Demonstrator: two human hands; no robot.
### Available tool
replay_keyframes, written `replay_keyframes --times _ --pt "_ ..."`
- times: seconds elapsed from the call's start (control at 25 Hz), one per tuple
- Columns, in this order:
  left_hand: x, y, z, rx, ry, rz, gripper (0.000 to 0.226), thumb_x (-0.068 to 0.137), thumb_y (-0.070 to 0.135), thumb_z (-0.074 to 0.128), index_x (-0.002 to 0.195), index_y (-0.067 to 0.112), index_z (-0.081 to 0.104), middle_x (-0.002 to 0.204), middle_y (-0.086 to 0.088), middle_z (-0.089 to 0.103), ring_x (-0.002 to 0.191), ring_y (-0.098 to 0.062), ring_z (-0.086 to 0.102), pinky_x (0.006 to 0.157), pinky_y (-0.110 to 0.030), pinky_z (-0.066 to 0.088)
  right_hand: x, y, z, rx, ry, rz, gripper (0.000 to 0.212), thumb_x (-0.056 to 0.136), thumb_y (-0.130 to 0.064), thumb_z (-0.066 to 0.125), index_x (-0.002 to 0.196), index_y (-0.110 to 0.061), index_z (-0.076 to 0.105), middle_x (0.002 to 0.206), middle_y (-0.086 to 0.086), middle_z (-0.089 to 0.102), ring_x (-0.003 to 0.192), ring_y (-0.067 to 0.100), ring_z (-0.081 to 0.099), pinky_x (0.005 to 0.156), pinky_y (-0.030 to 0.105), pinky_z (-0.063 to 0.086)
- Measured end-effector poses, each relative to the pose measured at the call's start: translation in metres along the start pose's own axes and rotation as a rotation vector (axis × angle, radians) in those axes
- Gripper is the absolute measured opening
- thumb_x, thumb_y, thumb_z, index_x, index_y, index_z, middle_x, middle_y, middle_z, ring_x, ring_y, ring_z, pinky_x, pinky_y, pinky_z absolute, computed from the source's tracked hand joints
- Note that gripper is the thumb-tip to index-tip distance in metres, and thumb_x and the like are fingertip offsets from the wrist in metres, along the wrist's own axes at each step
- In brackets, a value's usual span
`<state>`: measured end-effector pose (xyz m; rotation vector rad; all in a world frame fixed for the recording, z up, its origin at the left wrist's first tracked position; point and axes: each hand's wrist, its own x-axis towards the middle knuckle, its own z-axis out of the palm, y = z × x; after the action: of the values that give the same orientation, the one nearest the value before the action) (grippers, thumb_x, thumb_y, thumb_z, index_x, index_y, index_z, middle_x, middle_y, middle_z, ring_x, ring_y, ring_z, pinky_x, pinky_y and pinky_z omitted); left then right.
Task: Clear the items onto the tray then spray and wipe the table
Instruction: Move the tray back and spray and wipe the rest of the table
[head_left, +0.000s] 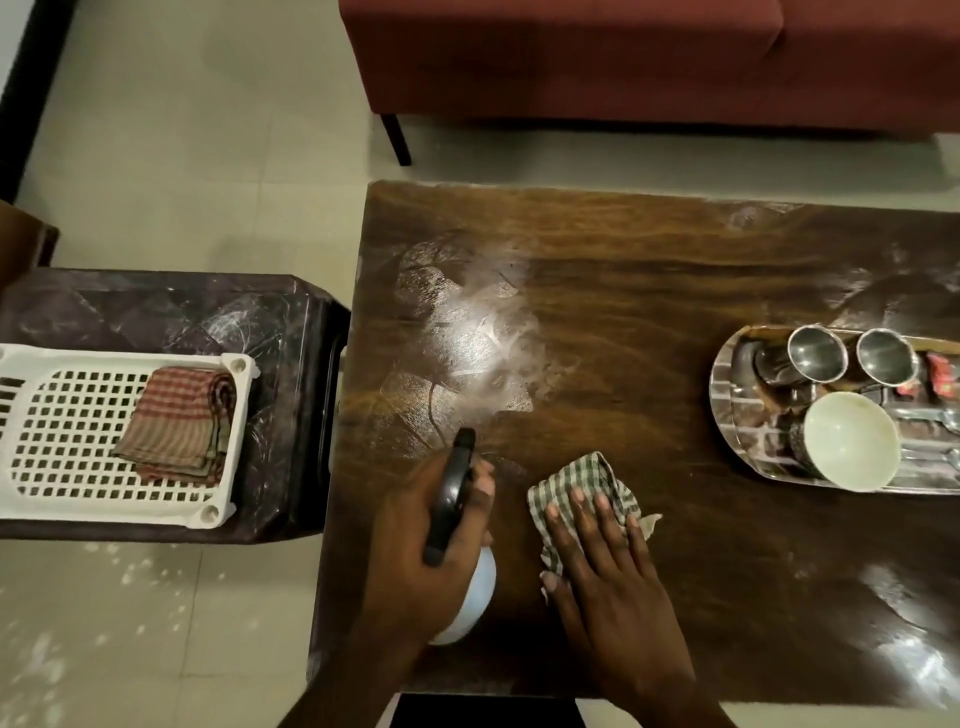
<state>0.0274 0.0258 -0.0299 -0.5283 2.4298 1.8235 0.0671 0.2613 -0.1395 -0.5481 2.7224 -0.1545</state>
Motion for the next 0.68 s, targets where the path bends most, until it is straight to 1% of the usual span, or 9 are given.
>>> replay_keyframes --times 0.12,0.2,0.32,0.36,0.44,0.52,0.56,0.64,0.68 --pt "0.053 0.0 0.0 0.062 -0.012 -0.081 0.013 0.104 0.02 0.068 0.092 0.016 0.072 0.066 -0.012 0.07 0.055 -0.018 0.072 0.06 -0.041 0.061 0.052 0.014 -0.018 0.014 0.021 0.033 0.071 0.11 -0.055 0.034 0.172 -0.027 0.011 0.18 0.003 0.006 0.167 0.025 -0.002 0.133 0.053 0.01" --pt "0.076 -0.001 0.004 0.066 -0.037 -0.182 0.022 0.104 0.024 0.067 0.086 0.014 0.073 0.06 -0.013 0.07 0.053 -0.023 0.073 0.063 -0.043 0.062 0.089 0.022 -0.031 0.032 0.053 0.061 0.071 0.112 -0.055 0.029 0.172 -0.025 0.007 0.18 0.003 0.002 0.167 0.023 -0.006 0.134 0.053 0.008" --pt "0.1 0.001 0.013 0.108 -0.052 -0.247 0.036 0.103 0.03 0.067 0.072 0.013 0.071 0.053 -0.008 0.069 0.052 -0.023 0.073 0.067 -0.048 0.064 0.145 0.034 -0.05 0.071 0.094 0.119 0.07 0.112 -0.058 0.02 0.172 -0.027 0.004 0.18 0.003 -0.002 0.166 0.022 -0.01 0.135 0.052 0.004" --pt "0.107 0.003 0.017 0.104 -0.043 -0.274 0.036 0.103 0.03 0.067 0.072 0.012 0.07 0.055 -0.009 0.07 0.051 -0.022 0.073 0.067 -0.047 0.064 0.165 0.038 -0.056 0.09 0.106 0.146 0.071 0.111 -0.06 0.018 0.172 -0.027 0.003 0.18 0.003 -0.003 0.166 0.022 -0.012 0.135 0.051 0.001" --pt "0.117 0.003 0.022 0.063 -0.022 -0.306 0.03 0.102 0.031 0.068 0.081 0.01 0.072 0.064 -0.013 0.074 0.051 -0.022 0.072 0.065 -0.045 0.062 0.208 0.043 -0.066 0.155 0.148 0.226 0.071 0.111 -0.061 0.017 0.172 -0.027 0.005 0.18 0.003 -0.003 0.166 0.023 -0.011 0.134 0.049 -0.003" --pt "0.123 0.004 0.024 0.009 -0.001 -0.321 0.024 0.101 0.031 0.069 0.09 0.01 0.072 0.071 -0.015 0.076 0.051 -0.023 0.071 0.063 -0.042 0.059 0.245 0.042 -0.076 0.211 0.193 0.306 0.073 0.11 -0.061 0.016 0.172 -0.025 0.006 0.18 0.006 -0.001 0.166 0.025 -0.009 0.134 0.05 -0.003" --pt "0.126 0.005 0.023 -0.013 0.013 -0.322 0.024 0.101 0.03 0.07 0.089 0.01 0.072 0.069 -0.014 0.075 0.051 -0.023 0.071 0.063 -0.041 0.058 0.257 0.036 -0.079 0.218 0.201 0.32 0.073 0.109 -0.061 0.015 0.172 -0.024 0.006 0.18 0.007 -0.001 0.166 0.026 -0.009 0.134 0.05 -0.002" --pt "0.134 0.005 0.022 -0.037 0.028 -0.325 0.029 0.101 0.028 0.07 0.076 0.012 0.068 0.056 -0.009 0.068 0.05 -0.025 0.07 0.062 -0.042 0.056 0.268 0.015 -0.083 0.194 0.147 0.209 0.072 0.11 -0.06 0.015 0.172 -0.025 0.004 0.18 0.005 -0.003 0.166 0.025 -0.012 0.134 0.05 -0.003" --pt "0.139 0.006 0.021 -0.033 0.031 -0.316 0.036 0.101 0.026 0.071 0.067 0.015 0.066 0.05 -0.007 0.065 0.048 -0.027 0.069 0.061 -0.042 0.057 0.266 0.006 -0.084 0.159 0.094 0.064 0.07 0.111 -0.059 0.015 0.172 -0.027 0.003 0.18 0.003 -0.005 0.166 0.024 -0.014 0.135 0.049 -0.004"
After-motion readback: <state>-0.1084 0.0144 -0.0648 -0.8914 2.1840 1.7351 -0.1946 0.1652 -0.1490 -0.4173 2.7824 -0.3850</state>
